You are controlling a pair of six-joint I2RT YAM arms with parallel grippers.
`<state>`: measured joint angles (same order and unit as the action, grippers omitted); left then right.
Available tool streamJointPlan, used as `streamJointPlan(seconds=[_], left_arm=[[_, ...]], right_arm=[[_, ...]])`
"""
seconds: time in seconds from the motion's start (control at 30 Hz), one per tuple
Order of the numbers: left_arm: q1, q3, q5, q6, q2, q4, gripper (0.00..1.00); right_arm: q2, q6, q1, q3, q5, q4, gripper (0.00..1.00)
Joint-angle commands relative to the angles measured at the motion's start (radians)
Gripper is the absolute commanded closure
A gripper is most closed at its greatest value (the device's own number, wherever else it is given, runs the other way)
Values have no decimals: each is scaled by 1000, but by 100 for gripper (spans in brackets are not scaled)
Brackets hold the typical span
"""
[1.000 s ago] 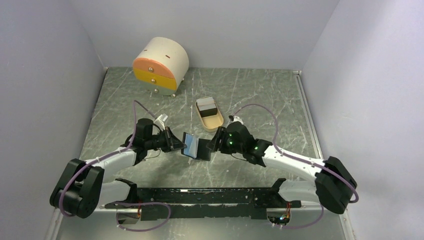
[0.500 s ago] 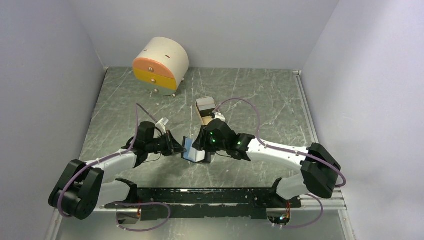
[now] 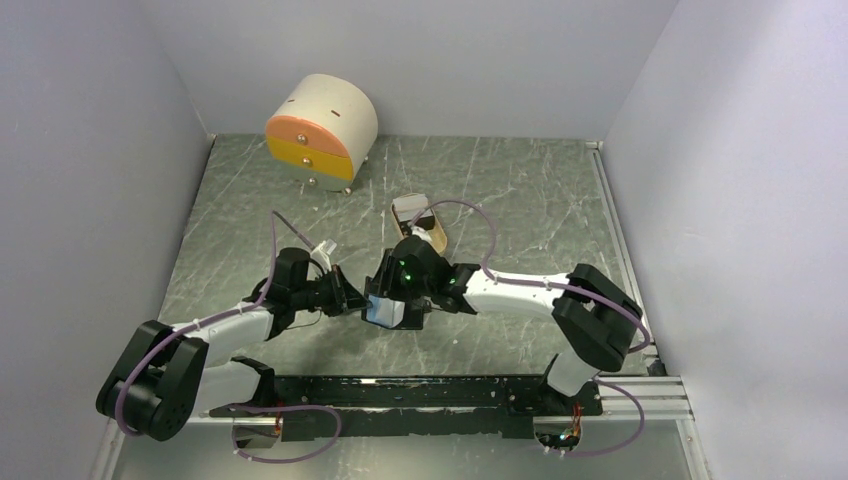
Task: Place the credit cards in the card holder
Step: Open the card holder at the center of the board.
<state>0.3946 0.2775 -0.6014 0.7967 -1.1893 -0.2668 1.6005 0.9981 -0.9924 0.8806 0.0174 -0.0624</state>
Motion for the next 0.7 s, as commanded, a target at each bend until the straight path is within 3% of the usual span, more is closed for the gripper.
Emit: streamJointPlan(seconds=[0.0,0.33,0.67], left_arm=[[7,-13,-16,4,6,-61,91],[7,-24,-22,17,12,-79,91],[7,-35,-6,10,5,-79,91]], right_arm=[[29,33,-1,64,-11,-34,55],[113,68,4,106,60,72,55],[27,42,20,19,132,101,56]])
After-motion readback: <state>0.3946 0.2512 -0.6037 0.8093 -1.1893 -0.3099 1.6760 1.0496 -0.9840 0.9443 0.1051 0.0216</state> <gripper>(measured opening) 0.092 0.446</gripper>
